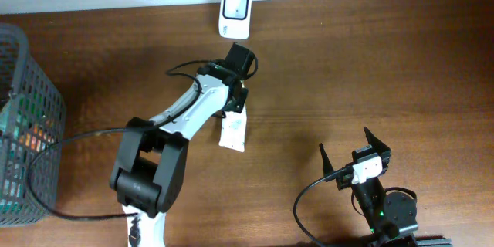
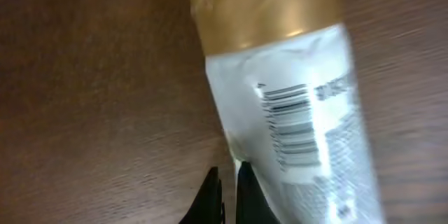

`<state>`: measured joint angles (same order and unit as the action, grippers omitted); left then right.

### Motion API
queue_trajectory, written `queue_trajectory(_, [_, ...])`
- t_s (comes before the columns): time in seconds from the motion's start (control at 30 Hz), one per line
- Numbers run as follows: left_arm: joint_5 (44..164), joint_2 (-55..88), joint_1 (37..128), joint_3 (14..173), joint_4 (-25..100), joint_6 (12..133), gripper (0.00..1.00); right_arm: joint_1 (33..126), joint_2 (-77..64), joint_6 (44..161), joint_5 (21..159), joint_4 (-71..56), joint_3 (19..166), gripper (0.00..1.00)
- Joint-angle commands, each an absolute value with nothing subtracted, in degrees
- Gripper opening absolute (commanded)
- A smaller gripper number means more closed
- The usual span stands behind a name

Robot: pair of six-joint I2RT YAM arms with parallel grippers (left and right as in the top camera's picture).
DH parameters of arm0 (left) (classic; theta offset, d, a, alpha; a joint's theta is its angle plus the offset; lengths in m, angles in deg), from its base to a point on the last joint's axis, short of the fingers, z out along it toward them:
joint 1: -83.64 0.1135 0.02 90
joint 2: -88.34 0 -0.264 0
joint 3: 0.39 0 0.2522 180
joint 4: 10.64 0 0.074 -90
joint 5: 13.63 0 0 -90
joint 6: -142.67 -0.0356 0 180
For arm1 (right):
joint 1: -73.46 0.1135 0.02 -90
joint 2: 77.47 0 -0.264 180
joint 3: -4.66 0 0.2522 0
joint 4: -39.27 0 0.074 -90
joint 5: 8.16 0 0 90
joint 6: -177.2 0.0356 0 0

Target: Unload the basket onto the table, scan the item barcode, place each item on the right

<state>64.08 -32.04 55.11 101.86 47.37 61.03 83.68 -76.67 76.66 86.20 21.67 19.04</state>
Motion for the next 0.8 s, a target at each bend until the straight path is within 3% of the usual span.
queue_trajectory(0.0, [62.7,-33.2,55.1,102.7,48.7,61.0,0.0,84.1,-77.1,76.7,86.1,21.4,18.7,0.98])
queue_trajectory(0.2, [66.8,-30.8,55.3,112.3,57.2,61.0,0.0,84.1,-77.1,76.7,86.1,21.4,18.7,0.98])
queue_trajectory(0.4, [76.3,-29.4,55.3,112.2,58.3,57.7,0.0,84.1,-77.1,76.7,86.1,21.4,18.7,0.98])
queue_trajectory(0.77, [70.5,-29.6,55.3,96.8,45.6,57.3,0.0,84.1,-77.1,76.7,86.1,21.4,18.7,0.98])
